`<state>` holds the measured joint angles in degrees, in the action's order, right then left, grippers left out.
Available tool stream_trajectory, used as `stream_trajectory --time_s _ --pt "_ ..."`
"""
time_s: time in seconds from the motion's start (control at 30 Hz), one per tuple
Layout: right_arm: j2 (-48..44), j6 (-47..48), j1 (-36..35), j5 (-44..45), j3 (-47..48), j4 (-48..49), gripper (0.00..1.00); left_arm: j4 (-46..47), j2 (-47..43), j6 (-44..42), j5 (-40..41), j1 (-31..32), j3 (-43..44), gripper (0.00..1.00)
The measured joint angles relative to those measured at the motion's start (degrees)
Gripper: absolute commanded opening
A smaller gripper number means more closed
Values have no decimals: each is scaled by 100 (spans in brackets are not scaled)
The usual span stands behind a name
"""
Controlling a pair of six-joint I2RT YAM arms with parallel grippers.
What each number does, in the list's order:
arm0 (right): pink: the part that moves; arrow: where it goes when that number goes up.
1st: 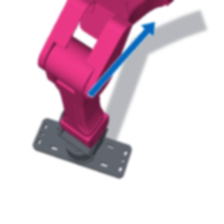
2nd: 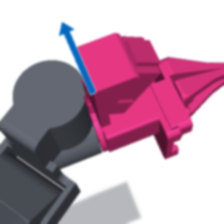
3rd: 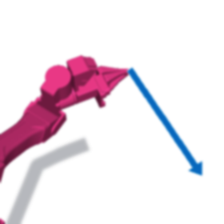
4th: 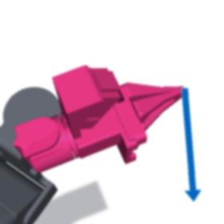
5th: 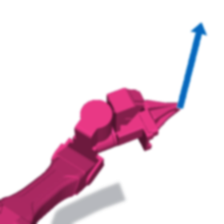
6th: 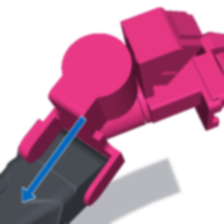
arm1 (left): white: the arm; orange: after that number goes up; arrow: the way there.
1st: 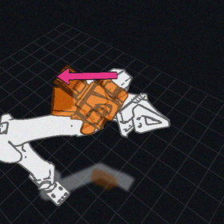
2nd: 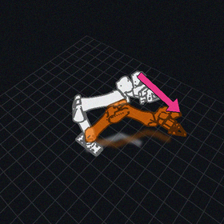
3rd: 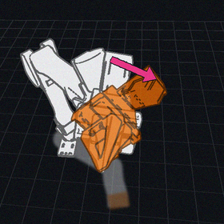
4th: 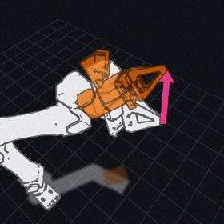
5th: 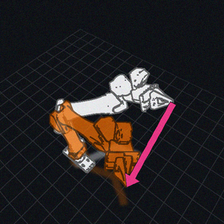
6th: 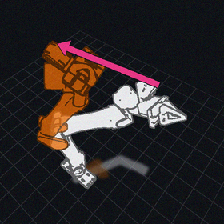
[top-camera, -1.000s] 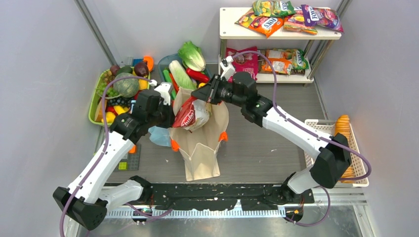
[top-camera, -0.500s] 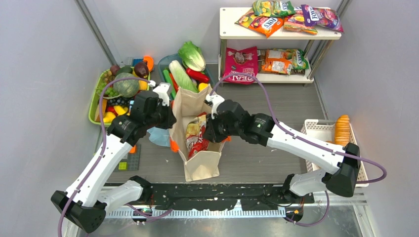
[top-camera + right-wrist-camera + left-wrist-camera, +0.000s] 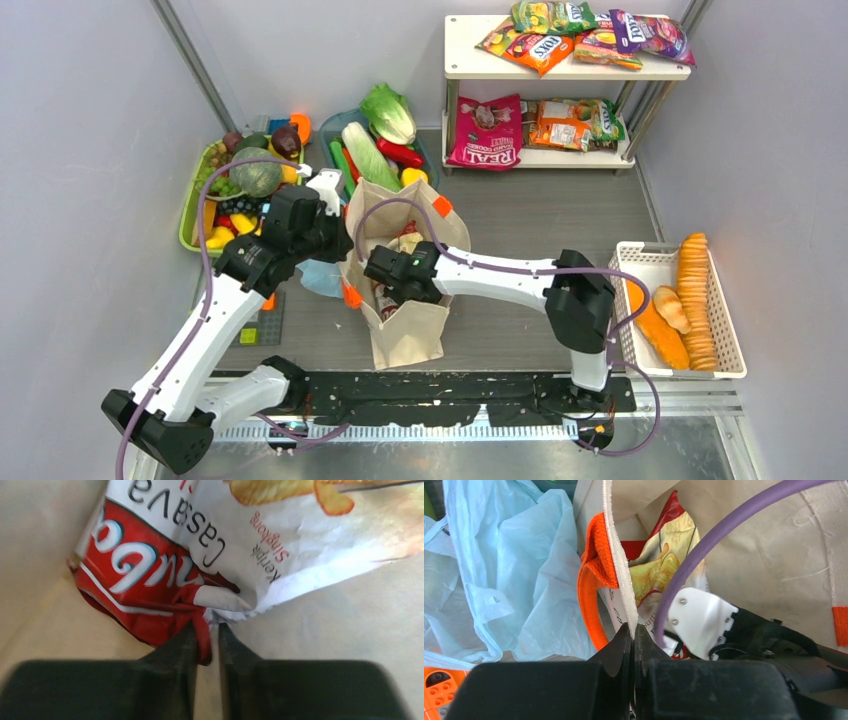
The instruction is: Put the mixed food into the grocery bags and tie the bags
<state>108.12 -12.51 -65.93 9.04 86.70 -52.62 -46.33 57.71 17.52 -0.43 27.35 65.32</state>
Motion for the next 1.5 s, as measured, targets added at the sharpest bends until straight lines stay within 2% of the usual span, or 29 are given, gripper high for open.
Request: stream_trajectory --time_s 0.03,0.1,0.23,0.4,0.5,0.67,0.9,0.97,1.0,1.07,1.1,1.13,1.17,1.23,1.33,1.5 --pt "2 4 -13 20 -42 -83 50 -13 -11 0 31 0 0 0" --pt "-138 57 -35 101 -44 -234 62 -26 -20 0 59 -4 0 0" --pt "-734 4 -20 166 219 -396 68 -24 -33 2 68 -11 -2 0" --pt "-1473 -96 195 188 1121 -417 75 -22 -125 0 66 -11 -68 0" --pt "-1744 -144 435 278 1440 -420 76 -22 -155 0 63 -11 -92 0" --pt "-1838 -203 1014 678 1606 -448 76 -15 -164 2 61 -11 -105 0" --pt "-1838 -153 1873 793 1515 -474 74 -2 -162 0 -11 -11 -107 0" --pt "-1838 -136 1980 678 1327 -400 70 2 -162 0 -24 -11 -107 0" --pt "-1838 -133 2006 573 1207 -345 65 4 -162 0 -24 -11 -107 0" --pt "-1823 -149 2039 229 861 -140 47 4 -162 0 -15 -11 -107 0" --pt "-1801 -166 2046 81 734 -90 31 2 -162 2 -4 -11 -107 0" --pt "-1759 -203 2050 -57 638 -46 23 2 -162 2 17 -11 -107 0" --pt "-1714 -240 2055 -179 573 0 11 2 -162 2 35 -11 -114 0" --pt "-1644 -295 2061 -306 533 72 6 4 -162 2 48 -11 -127 0" --pt "-1613 -310 2065 -170 669 -48 5 20 -164 2 70 -11 -138 0" --pt "-1176 -254 2028 1054 2011 -1075 6 59 -229 0 136 -11 -151 0"
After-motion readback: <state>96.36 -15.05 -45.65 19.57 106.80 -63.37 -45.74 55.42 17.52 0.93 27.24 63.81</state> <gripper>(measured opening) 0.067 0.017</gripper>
